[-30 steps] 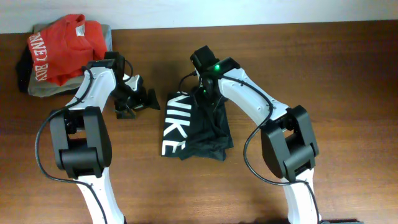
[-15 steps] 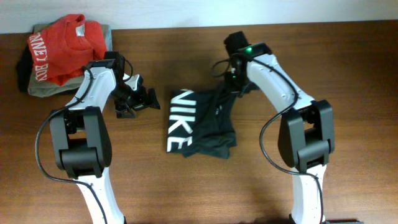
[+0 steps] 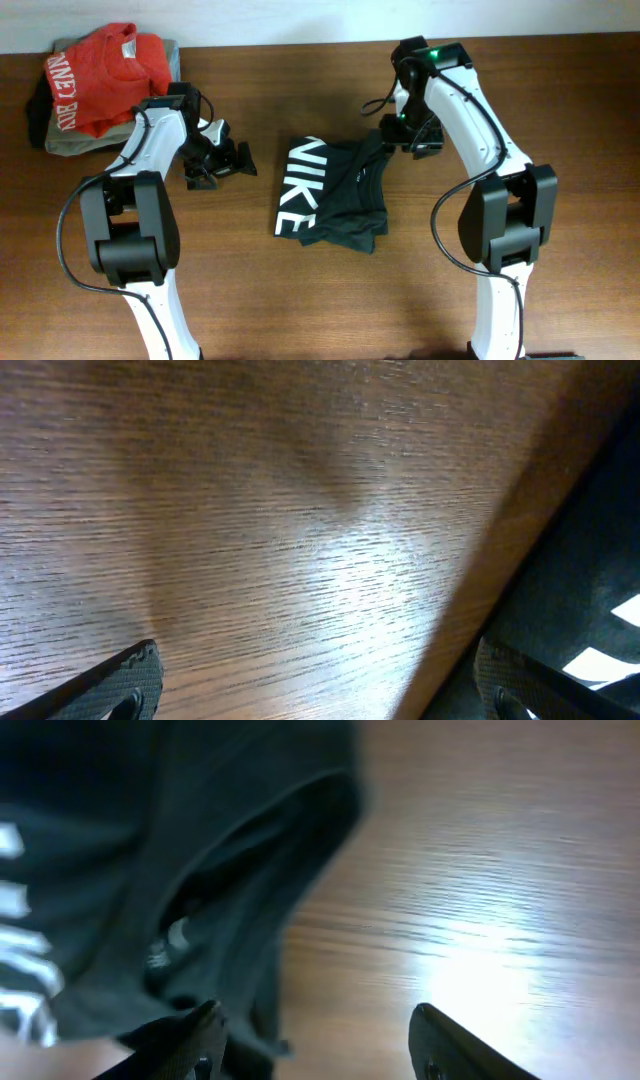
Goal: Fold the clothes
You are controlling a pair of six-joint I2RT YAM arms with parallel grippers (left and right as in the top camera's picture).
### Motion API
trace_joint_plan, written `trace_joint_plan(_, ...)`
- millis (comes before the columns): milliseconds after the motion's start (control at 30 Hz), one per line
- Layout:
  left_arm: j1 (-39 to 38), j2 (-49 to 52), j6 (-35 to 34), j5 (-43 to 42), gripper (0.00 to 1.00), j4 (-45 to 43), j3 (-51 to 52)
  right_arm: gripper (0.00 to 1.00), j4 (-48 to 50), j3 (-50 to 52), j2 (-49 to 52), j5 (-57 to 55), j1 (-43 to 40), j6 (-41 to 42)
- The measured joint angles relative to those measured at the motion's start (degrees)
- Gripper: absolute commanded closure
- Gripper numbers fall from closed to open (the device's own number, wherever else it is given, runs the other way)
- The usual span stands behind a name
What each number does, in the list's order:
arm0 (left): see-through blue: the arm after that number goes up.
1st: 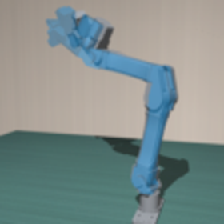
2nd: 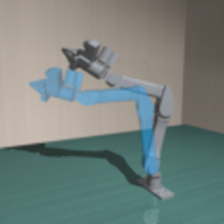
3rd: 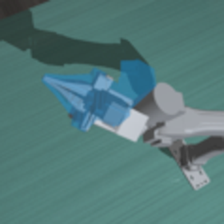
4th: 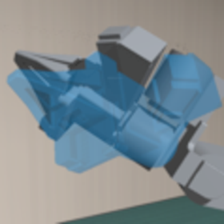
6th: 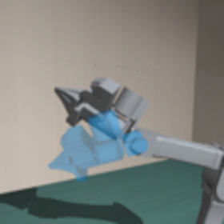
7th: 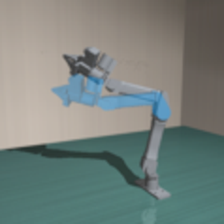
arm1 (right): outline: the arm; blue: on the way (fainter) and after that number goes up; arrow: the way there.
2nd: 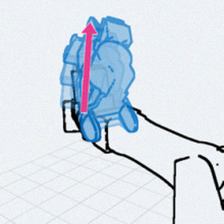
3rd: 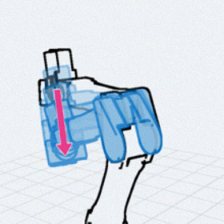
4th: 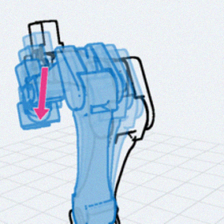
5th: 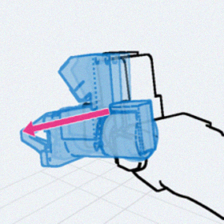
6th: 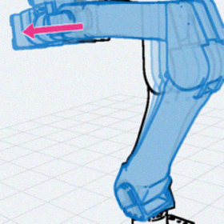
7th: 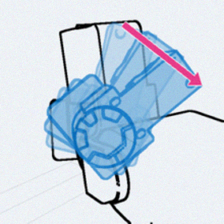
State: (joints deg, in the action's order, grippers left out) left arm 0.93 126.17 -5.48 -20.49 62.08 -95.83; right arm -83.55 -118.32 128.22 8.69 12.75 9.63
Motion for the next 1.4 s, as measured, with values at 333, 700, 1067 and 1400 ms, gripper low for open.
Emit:
trace_joint_plan(333, -0.33, 0.00, 0.00, 0.02, 0.01, 0.00, 0.02, 0.96, 12.28, 19.23, 0.04, 7.98, 2.36, -3.19)
trace_joint_plan(700, -0.33, 0.00, 0.00, 0.02, 0.01, 0.00, 0.02, 0.82, 2.75, 16.59, 0.07, -11.34, 2.36, 3.65)
trace_joint_plan(1067, -0.33, 0.00, 0.00, 0.02, 0.01, 0.04, 0.02, 0.28, -0.09, 18.29, -1.05, -16.74, -1.33, 9.86)
trace_joint_plan(1400, -0.33, 0.00, 0.00, 0.00, 0.01, 0.35, 0.02, 0.22, -13.20, 10.56, -13.42, -8.46, -5.95, 4.26)
